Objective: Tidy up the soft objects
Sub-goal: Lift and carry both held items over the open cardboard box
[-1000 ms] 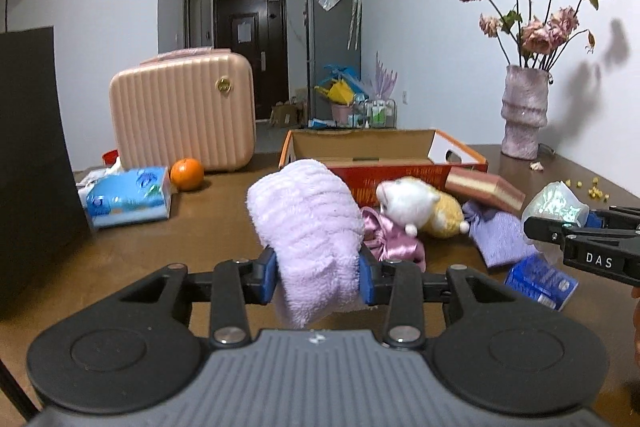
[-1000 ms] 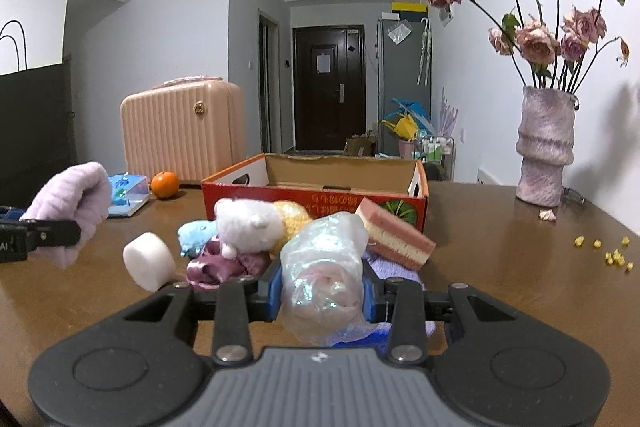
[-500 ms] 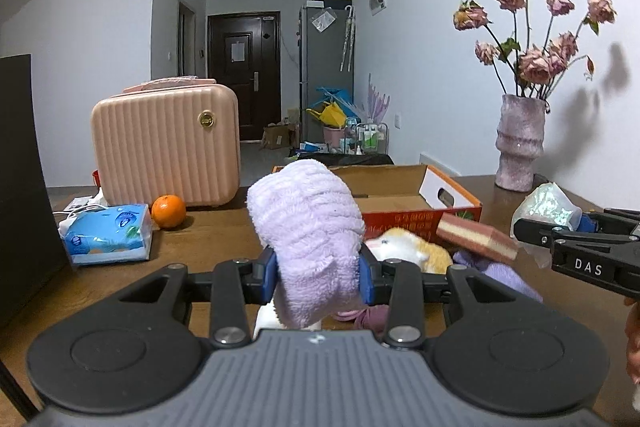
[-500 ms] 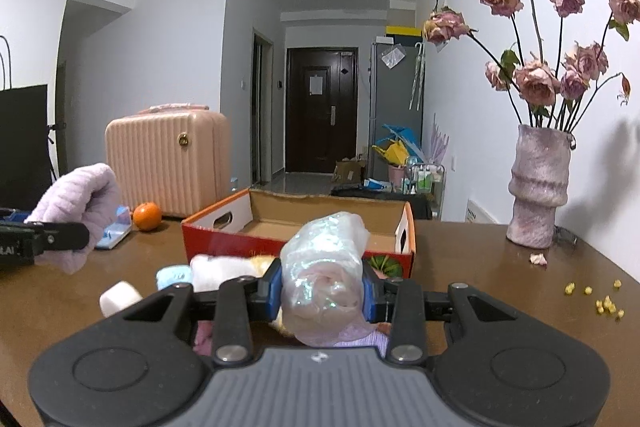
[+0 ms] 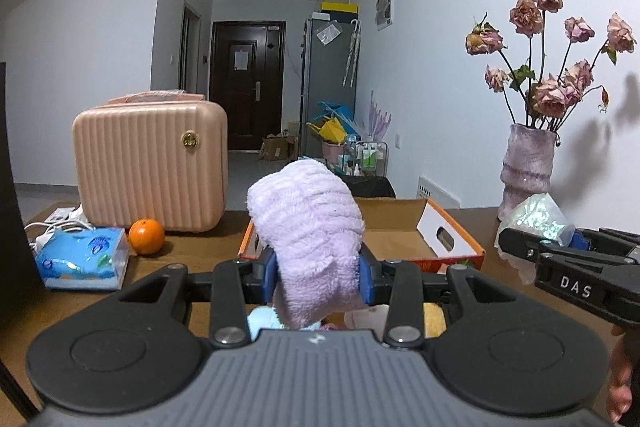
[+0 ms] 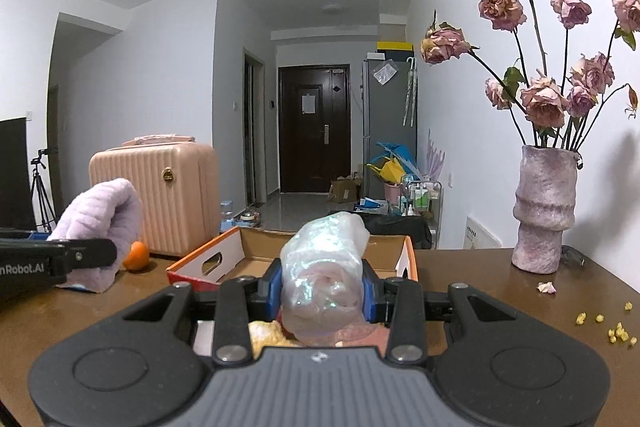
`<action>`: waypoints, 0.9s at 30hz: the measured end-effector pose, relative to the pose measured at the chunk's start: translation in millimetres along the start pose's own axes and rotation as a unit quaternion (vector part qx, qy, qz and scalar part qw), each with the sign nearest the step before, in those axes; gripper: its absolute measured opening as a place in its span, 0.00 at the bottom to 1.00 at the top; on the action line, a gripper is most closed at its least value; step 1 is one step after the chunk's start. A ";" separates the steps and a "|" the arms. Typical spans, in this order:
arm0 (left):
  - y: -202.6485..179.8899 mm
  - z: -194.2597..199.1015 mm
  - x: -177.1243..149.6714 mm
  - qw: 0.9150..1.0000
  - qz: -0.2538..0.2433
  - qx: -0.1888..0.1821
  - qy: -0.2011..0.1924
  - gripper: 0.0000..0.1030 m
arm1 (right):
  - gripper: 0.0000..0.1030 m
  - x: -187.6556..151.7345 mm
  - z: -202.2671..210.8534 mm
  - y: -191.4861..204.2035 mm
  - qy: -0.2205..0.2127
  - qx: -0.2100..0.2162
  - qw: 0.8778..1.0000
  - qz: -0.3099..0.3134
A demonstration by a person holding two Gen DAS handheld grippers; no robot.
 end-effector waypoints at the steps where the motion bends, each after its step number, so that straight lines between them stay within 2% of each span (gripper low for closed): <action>1: -0.8 -2.6 2.1 1.000 0.001 -0.001 -0.001 0.38 | 0.35 1.9 -3.3 -0.5 0.000 0.000 1.000 -0.001; 11: -9.0 -38.9 23.7 1.000 0.011 -0.006 -0.019 0.38 | 0.35 21.9 -38.2 -5.7 -0.013 -0.007 1.000 0.006; 27: -9.9 -104.0 24.2 1.000 0.006 0.005 0.001 0.38 | 0.35 32.6 -102.8 -20.0 0.024 -0.003 1.000 0.001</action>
Point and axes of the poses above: each gripper's, at about its wrist camera, not at the fingertips, and z roughly against the way its jaws point, y to its left, x to its top, the point moved 3 cm from there along -z, roughly the way its jaws point, and after that the axes turned 6 degrees about -x, right-handed, at the moved point
